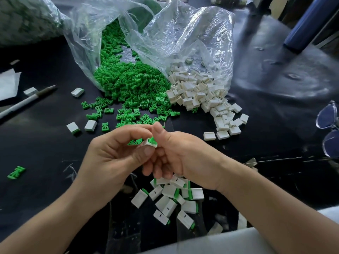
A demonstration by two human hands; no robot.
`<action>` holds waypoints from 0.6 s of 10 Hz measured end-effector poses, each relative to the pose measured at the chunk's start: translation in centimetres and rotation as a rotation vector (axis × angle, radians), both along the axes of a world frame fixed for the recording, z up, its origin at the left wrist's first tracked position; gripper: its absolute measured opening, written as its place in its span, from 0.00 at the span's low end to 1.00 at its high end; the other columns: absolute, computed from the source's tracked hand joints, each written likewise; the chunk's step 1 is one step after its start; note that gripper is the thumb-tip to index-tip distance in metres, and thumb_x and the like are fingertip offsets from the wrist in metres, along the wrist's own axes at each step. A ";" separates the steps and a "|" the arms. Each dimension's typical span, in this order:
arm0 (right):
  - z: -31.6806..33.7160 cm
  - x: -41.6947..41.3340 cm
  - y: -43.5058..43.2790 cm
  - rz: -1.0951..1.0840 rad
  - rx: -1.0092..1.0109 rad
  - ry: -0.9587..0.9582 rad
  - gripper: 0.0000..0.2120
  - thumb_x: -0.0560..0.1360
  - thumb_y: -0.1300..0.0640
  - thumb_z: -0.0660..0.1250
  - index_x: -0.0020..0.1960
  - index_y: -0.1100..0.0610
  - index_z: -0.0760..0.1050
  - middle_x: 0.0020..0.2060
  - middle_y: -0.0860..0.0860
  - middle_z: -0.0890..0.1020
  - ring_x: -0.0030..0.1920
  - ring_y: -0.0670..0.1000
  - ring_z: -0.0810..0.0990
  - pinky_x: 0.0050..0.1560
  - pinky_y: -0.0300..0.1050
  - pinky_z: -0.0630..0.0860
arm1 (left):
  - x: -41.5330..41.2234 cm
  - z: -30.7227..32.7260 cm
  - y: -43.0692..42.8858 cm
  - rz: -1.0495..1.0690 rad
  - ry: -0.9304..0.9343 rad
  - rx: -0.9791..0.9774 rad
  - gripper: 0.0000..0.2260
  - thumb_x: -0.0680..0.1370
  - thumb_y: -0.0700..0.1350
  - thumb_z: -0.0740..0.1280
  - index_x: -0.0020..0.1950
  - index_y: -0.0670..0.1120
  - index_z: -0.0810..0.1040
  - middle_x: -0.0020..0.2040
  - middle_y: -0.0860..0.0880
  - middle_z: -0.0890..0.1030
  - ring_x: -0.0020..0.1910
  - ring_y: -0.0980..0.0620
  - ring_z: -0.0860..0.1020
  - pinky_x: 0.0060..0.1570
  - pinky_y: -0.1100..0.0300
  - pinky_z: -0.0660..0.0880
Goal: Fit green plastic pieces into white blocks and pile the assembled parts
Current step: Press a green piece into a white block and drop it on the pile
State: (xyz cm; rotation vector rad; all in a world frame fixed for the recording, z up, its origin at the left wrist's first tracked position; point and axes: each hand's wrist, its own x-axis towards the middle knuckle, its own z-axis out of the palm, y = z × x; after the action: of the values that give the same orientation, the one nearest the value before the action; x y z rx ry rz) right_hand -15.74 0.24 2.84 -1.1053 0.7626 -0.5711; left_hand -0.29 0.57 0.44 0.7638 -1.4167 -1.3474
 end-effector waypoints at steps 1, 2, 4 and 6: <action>0.2 0.0 0.3 -0.019 -0.054 0.077 0.22 0.67 0.38 0.51 0.34 0.55 0.71 0.27 0.47 0.76 0.26 0.43 0.71 0.27 0.33 0.66 | -0.2 -0.1 0.2 -0.011 0.031 -0.039 0.14 0.69 0.44 0.72 0.50 0.38 0.80 0.42 0.43 0.82 0.28 0.35 0.77 0.29 0.43 0.78; 0.3 0.2 0.5 -0.021 -0.135 0.172 0.24 0.69 0.37 0.48 0.32 0.55 0.70 0.27 0.47 0.74 0.26 0.42 0.70 0.27 0.31 0.66 | -0.5 0.1 0.3 0.011 0.053 -0.086 0.07 0.69 0.38 0.68 0.45 0.40 0.81 0.43 0.45 0.83 0.26 0.40 0.78 0.28 0.53 0.78; 0.1 0.2 0.6 -0.027 -0.283 0.302 0.24 0.69 0.36 0.46 0.35 0.52 0.71 0.29 0.48 0.74 0.28 0.41 0.70 0.31 0.32 0.68 | 0.0 -0.3 0.3 0.058 -0.092 0.010 0.12 0.67 0.55 0.73 0.48 0.51 0.83 0.46 0.45 0.84 0.40 0.45 0.83 0.40 0.47 0.80; -0.6 0.1 0.4 -0.020 -0.320 0.349 0.37 0.67 0.35 0.47 0.54 0.64 0.74 0.30 0.44 0.70 0.30 0.40 0.67 0.34 0.35 0.66 | 0.3 -0.4 0.1 0.059 -0.146 -0.042 0.13 0.67 0.58 0.72 0.48 0.54 0.83 0.47 0.47 0.84 0.43 0.46 0.82 0.42 0.42 0.78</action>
State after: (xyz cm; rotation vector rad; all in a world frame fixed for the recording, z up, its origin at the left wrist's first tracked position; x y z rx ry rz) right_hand -15.60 0.68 2.25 -1.5195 1.0068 -0.5347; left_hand 0.00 0.65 0.05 0.8844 -1.5198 -1.2335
